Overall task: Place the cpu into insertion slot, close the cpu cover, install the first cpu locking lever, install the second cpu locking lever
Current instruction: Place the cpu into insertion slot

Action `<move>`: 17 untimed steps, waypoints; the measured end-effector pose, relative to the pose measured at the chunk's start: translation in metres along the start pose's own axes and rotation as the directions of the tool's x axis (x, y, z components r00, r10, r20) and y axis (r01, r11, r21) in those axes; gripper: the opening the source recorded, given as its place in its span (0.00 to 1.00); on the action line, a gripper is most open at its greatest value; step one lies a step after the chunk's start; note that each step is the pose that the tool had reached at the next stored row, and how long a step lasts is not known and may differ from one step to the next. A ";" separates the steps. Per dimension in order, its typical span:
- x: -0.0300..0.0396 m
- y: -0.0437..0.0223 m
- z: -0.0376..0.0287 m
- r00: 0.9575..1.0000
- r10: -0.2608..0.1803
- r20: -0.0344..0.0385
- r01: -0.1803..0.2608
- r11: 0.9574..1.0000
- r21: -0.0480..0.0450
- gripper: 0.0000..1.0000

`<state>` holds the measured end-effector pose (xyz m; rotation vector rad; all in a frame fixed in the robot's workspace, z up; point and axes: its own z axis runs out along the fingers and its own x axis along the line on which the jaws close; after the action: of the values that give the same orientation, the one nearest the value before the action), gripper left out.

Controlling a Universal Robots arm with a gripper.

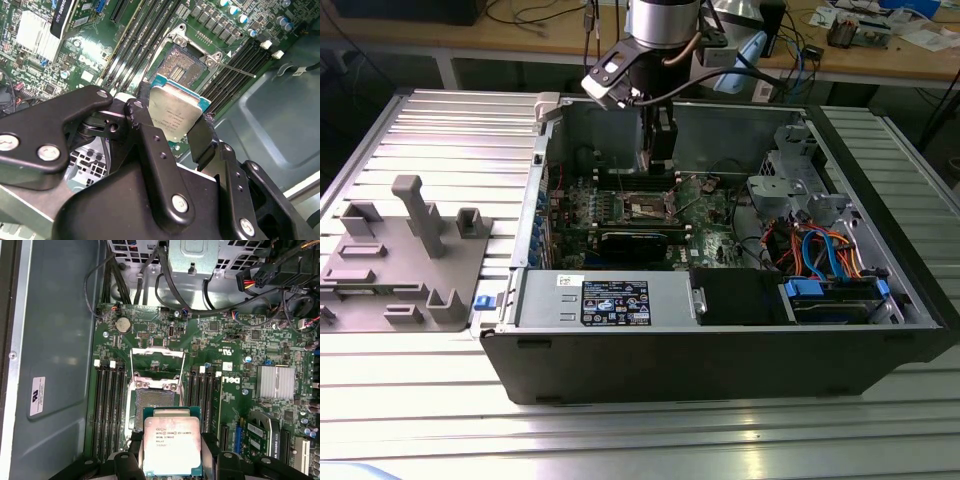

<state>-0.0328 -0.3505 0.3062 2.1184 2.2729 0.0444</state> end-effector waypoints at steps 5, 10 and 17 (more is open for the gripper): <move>0.0000 -0.0001 0.0014 1.000 0.000 0.000 0.000 1.000 0.000 0.54; 0.0000 -0.0001 0.0026 1.000 0.000 0.000 0.000 1.000 0.000 0.54; 0.0000 -0.0002 0.0040 1.000 0.000 0.000 0.000 1.000 0.000 0.54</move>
<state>-0.0328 -0.3505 0.3022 2.1184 2.2728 0.0445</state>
